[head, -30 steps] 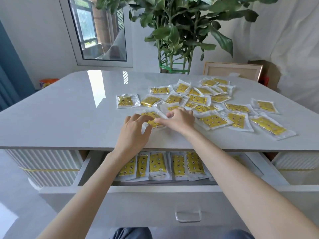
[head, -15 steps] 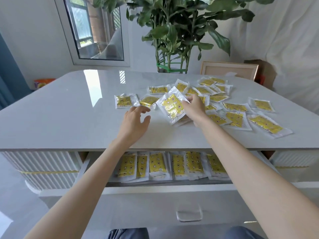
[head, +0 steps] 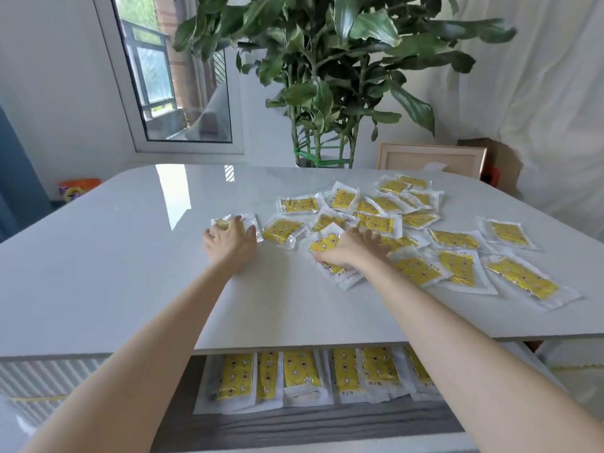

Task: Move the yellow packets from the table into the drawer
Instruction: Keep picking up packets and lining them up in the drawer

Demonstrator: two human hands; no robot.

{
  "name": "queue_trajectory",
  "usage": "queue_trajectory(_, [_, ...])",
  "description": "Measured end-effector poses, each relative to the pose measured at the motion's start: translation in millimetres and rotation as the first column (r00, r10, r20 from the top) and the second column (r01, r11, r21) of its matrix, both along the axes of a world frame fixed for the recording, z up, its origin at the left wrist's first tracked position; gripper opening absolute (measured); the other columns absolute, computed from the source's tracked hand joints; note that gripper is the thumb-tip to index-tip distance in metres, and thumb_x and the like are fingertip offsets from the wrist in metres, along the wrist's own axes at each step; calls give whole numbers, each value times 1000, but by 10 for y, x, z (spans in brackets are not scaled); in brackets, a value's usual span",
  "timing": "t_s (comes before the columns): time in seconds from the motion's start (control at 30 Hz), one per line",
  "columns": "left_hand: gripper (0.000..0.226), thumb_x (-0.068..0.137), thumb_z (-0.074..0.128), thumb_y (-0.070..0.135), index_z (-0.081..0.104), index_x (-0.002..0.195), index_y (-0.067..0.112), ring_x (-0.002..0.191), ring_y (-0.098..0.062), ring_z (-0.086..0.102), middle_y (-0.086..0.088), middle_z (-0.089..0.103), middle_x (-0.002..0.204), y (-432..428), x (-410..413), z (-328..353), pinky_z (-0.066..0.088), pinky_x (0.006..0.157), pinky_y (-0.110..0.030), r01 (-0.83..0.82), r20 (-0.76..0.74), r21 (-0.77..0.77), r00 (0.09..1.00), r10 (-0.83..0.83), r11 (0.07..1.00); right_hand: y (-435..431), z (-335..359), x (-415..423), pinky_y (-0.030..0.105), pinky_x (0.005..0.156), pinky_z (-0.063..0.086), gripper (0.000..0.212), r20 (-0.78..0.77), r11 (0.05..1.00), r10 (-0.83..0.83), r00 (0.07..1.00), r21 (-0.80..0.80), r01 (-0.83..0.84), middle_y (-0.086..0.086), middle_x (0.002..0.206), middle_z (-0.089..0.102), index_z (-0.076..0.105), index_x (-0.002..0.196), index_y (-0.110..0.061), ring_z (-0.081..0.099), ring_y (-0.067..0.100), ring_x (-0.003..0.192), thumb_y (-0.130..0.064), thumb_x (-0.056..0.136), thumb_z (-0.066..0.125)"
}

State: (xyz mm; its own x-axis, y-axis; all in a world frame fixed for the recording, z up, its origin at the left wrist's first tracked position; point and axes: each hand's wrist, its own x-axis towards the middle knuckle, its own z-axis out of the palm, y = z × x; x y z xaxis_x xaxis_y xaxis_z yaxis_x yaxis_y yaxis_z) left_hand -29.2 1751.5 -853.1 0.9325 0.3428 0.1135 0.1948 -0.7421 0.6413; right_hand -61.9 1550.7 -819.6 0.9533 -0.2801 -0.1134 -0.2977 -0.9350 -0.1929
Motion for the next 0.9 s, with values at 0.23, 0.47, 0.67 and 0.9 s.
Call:
queue_trajectory(0.23, [73,80,62,34,28,144,32,132,-33,26,-15,36,141,16,316,100,23,106,-35,-133,-131,-22,983,129,991,-35,-90,48,42,97,45,90,82,993,109,991,40,-113,11,136,48,47,131,-9,44,32,128,-72,70,64])
queue_trajectory(0.47, [77,57,82,51,44,117,20,119,-27,50,-8,53,124,258,331,234,41,99,-31,-80,-330,3,941,77,997,30,-27,-72,34,72,43,84,180,992,94,979,71,-109,9,130,50,43,130,-5,56,29,117,-60,73,71])
queue_trajectory(0.67, [49,65,82,29,39,81,14,92,-22,52,-3,51,92,310,199,246,43,80,-26,-16,-330,-79,944,-11,997,25,9,-227,34,73,42,80,321,970,-20,947,237,-60,9,126,60,35,128,-9,59,31,114,-48,72,78])
queue_trajectory(0.9, [25,85,67,15,53,105,9,64,-19,56,-10,58,90,284,-283,236,46,53,-26,59,-99,-465,988,-117,884,-23,145,-539,32,96,39,93,304,725,-75,950,671,-158,2,149,37,28,145,-11,39,23,135,-50,74,76])
